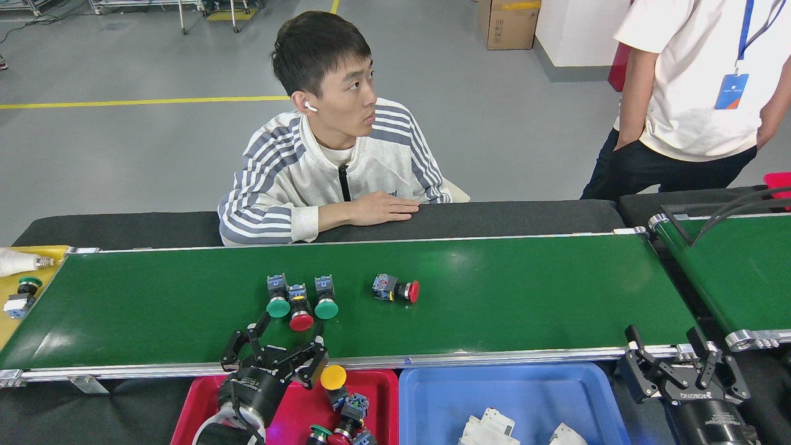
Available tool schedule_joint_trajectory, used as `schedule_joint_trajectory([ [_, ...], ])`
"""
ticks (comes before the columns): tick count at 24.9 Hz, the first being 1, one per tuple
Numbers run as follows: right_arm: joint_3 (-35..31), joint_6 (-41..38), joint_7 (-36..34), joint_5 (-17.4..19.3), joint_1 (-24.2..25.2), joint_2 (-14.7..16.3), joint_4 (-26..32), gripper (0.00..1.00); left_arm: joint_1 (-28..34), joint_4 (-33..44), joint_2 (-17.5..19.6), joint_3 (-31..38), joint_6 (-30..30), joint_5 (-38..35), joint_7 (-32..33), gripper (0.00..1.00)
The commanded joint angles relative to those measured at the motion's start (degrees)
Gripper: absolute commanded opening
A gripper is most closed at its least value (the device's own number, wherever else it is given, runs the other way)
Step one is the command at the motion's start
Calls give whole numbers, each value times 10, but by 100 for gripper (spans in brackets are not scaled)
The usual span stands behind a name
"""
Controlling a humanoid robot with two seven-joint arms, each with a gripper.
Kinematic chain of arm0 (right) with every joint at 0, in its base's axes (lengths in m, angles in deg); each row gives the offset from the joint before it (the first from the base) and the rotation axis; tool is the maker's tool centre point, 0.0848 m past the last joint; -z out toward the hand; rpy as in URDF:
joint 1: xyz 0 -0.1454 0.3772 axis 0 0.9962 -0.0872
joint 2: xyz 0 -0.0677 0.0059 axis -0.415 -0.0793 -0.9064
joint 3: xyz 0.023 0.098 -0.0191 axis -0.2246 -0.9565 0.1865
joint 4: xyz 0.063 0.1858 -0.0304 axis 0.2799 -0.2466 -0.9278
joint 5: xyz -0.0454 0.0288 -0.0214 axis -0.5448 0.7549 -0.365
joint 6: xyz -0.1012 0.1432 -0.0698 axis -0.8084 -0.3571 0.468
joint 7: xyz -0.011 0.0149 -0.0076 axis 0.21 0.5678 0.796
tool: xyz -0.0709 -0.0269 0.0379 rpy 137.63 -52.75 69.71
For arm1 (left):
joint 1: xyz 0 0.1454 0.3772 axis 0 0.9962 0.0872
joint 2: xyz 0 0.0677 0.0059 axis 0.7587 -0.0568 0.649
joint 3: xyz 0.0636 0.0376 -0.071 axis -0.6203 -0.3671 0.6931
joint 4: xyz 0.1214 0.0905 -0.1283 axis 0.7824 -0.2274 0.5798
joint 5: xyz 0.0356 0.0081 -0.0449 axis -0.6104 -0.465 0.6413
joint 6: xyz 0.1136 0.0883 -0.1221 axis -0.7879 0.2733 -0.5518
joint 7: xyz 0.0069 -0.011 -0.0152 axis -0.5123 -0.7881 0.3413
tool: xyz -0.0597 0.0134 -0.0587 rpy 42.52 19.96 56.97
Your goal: Pick switch part from conveyor to tray
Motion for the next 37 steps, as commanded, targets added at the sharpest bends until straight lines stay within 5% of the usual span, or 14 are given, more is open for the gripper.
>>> schedule_joint_trajectory([
  [1,1,-2,-1,2,-3,6,6,100,-17,-11,2,15,3,-2,3,99],
  [12,2,-26,-1,2,-3,6,6,100,-90,-113,4,47,50,-2,4,96],
  [19,2,-26,3,2,-2,6,6,100,-118,-162,10,47,87,6,-2,28],
  [24,2,-26,6,2,-2,5,6,100,-94,-132,10,47,49,12,-3,16],
  [28,2,-26,6,1,-2,4,6,100,-25,-20,18,47,-24,13,-3,16],
  [35,2,-26,6,1,-1,4,6,100,117,157,22,84,-243,18,-3,20],
  [36,2,-26,6,2,-1,4,6,100,140,175,22,87,-274,19,-3,31],
  [37,2,-26,6,1,-1,4,6,100,168,194,19,87,-295,19,-1,57],
])
